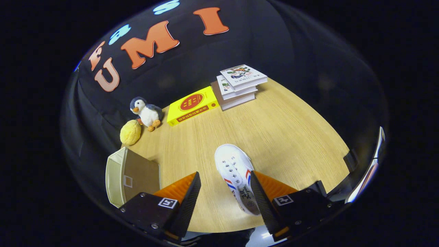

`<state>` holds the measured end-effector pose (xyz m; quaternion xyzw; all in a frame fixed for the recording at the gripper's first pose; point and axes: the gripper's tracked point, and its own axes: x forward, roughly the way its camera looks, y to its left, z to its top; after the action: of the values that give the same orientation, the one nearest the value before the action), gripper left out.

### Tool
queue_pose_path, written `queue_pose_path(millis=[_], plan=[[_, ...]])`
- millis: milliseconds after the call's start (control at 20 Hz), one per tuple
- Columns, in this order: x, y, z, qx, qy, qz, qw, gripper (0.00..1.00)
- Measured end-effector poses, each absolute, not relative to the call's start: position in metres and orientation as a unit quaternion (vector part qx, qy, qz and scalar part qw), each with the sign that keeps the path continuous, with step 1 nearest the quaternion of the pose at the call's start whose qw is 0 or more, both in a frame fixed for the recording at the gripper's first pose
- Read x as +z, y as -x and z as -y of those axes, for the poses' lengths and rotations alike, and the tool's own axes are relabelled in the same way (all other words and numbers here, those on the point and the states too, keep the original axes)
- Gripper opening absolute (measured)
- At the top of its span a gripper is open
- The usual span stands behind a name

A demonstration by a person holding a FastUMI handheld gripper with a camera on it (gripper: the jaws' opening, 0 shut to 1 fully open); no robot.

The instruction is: Open the storage box then place both shoes into the box .Put the left shoe in first, then the right shoe, with the right side of both shoes facing outward in a uniform manner.

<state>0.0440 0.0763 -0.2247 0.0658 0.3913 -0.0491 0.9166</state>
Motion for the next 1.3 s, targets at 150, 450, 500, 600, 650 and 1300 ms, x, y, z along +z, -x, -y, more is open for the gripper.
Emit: queue_pose_path(millis=[150, 450, 500, 600, 650, 1300], plan=[[-0.247, -0.045, -0.059, -0.040, -0.040, -0.417, 0.907, 0.75], [-0.299, -0.042, -0.044, -0.013, -0.008, -0.473, 0.881, 0.72], [-0.306, -0.040, -0.041, -0.009, 0.001, -0.481, 0.877, 0.73], [-0.313, -0.042, -0.044, 0.011, -0.005, -0.486, 0.874, 0.73], [-0.315, -0.043, -0.045, 0.019, -0.006, -0.488, 0.873, 0.70], [-0.333, -0.041, -0.025, 0.029, -0.032, -0.489, 0.871, 0.03]])
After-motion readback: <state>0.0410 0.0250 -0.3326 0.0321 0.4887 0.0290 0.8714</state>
